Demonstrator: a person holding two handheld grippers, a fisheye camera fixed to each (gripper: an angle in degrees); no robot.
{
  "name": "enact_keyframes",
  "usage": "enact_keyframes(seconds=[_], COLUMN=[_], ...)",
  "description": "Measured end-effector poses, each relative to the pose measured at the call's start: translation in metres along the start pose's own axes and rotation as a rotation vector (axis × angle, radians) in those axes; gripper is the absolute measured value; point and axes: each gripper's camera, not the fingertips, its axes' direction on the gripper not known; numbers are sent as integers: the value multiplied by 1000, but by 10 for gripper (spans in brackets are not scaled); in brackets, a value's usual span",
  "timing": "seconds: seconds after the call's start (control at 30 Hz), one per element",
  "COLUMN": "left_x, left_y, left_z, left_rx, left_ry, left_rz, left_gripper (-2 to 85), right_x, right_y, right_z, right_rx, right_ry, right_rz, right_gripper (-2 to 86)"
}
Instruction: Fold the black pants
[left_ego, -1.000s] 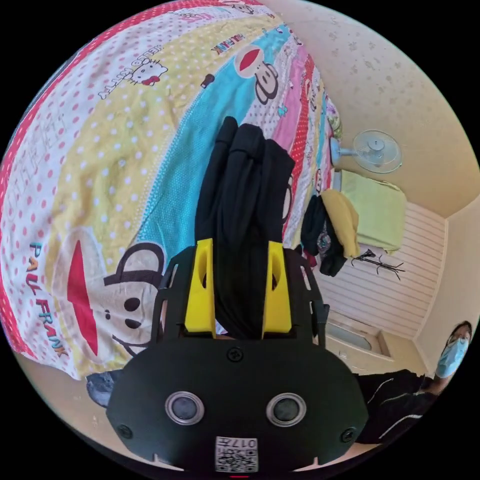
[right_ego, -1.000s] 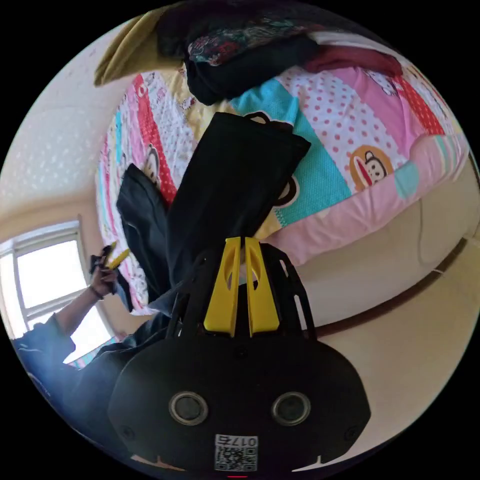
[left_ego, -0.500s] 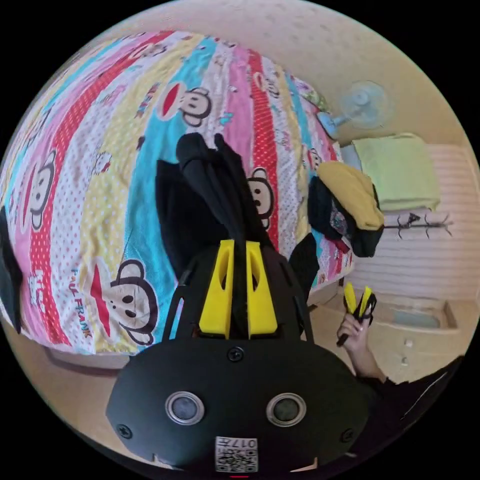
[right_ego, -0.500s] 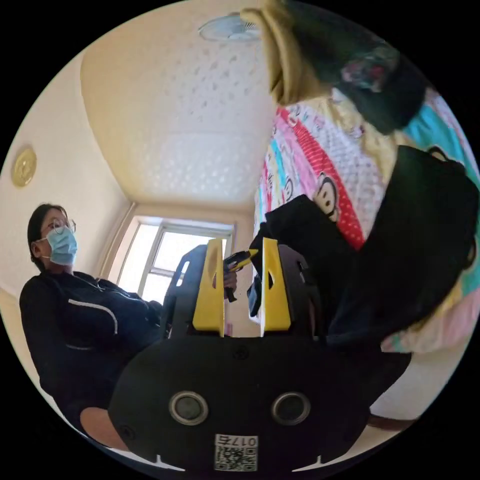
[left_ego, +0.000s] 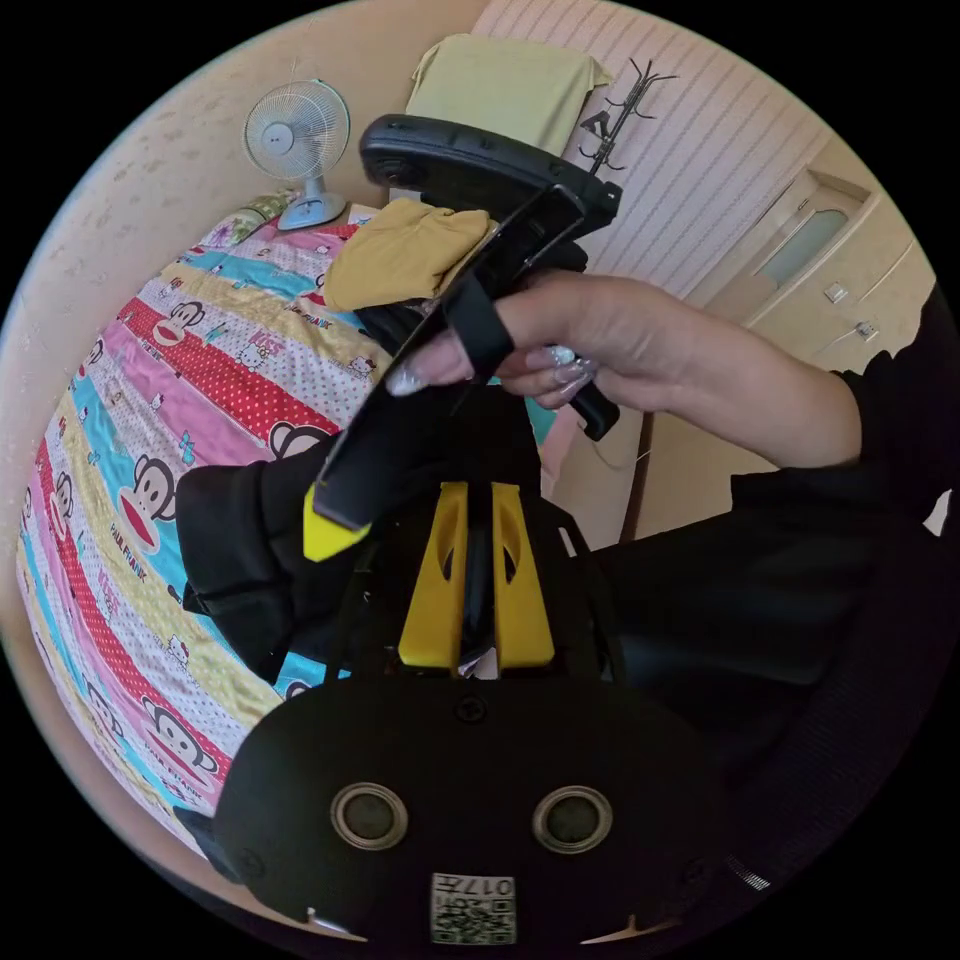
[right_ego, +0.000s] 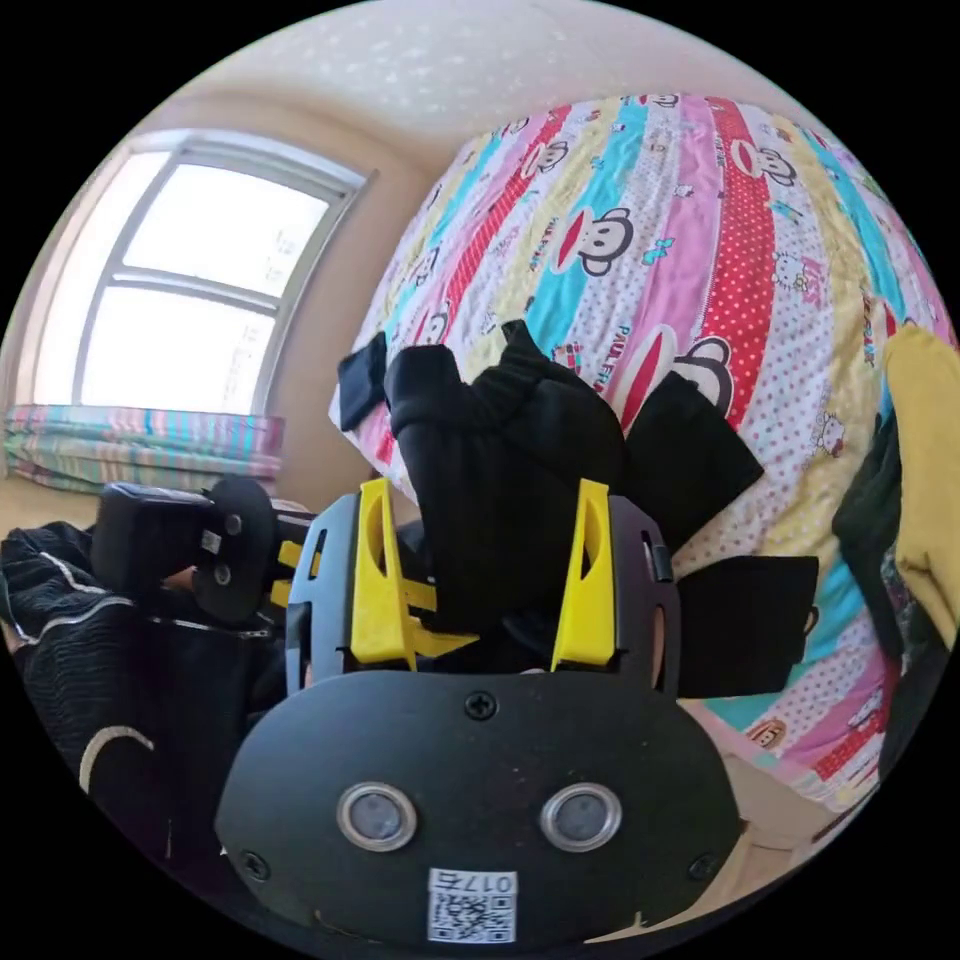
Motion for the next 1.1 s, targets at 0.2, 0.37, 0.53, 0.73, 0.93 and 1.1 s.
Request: enact_keyframes(seconds=[0.2,0.37,0.53,0.73,0.93,1.1], left_x=[11,0,-32,-118,-156,-160], left_y=[22,52,102,226,365,454], left_z=[6,4,-7,-48,-76,-72], left_rx=[-15,-10,94,506,781,1008], left_ry=[-10,-17,106,401,361,342], left_rz=[66,22,-147,-502,-724,-824], left_gripper=[46,47,48,23,79,159], right_x=[-18,-13,13,6,-67,-113], right_y=[-43,-81,-90,-96,-109,-103], right_z=[95,156,179,149,116,76], right_rx=[-138,-166,-136,-1,3,65], right_ry=[4,91,-120,-49,-278,-592], right_rz=[-166,-52,58,35,-242,-411], right_gripper=[180,93,63,17,9,8])
